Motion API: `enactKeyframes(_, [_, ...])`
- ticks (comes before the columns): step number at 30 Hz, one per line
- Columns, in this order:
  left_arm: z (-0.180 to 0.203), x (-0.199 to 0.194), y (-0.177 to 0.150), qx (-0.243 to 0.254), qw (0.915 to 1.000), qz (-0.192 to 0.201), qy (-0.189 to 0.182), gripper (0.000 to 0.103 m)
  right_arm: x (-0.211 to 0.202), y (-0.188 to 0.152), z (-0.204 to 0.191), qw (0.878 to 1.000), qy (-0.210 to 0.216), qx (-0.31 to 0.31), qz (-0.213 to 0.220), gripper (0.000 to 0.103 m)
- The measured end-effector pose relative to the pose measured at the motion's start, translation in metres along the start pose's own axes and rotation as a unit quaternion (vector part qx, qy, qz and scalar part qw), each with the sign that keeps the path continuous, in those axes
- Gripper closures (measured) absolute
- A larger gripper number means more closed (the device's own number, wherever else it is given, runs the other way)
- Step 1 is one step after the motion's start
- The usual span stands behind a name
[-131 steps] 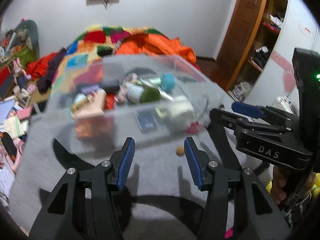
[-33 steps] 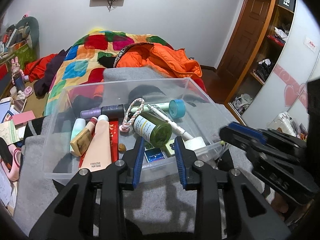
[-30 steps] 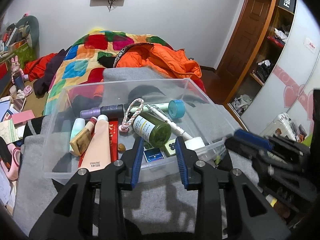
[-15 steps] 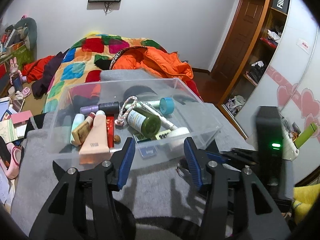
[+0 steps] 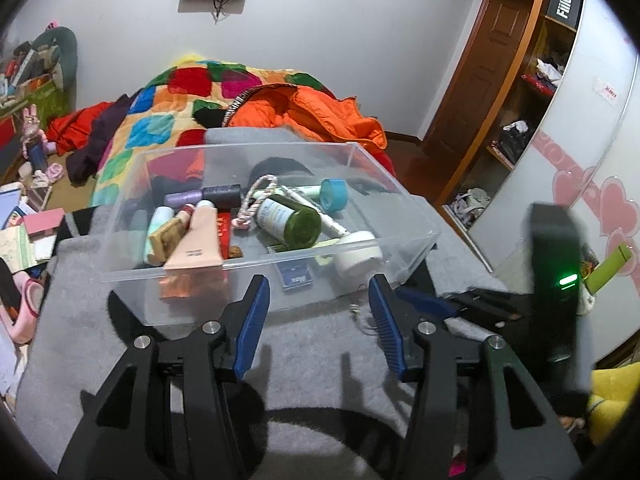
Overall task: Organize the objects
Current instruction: 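Drop the bead into the box with the left gripper while the right lifts the pink keychain, then lower the pink keychain into the box and open the right gripper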
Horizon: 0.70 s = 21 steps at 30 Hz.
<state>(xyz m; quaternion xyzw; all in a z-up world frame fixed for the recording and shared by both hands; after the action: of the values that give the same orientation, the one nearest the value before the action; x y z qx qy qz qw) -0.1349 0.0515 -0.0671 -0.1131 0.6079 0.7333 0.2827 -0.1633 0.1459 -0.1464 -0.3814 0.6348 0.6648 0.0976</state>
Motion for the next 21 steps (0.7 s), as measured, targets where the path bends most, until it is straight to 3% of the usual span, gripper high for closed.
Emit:
enactKeyframes(12, [-0.029,-0.026,0.015,-0.01,0.998,0.04,0.048,0.036,-0.054,0.093,-0.033,0.989,0.051,0.005,0.14,0.083])
enactKeyframes(21, [-0.056,-0.034,0.02,-0.02,0.9949,0.054,0.083,0.027,-0.044,0.122,-0.057,0.984,0.075,0.017,0.161,0.083])
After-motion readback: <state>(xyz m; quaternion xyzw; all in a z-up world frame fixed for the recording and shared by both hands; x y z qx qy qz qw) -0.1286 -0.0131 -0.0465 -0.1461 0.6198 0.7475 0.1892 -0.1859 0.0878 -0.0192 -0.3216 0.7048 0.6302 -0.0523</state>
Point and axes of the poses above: each gripper's, at about its wrist camera, not at the fingertips, and x roughly the way its jaws point, z to its right, y to its top, the point moved 9 cm from there along x, roughly the way its jaws point, and after that the axes turned 13 degrees about z, right-handed, at the moved point
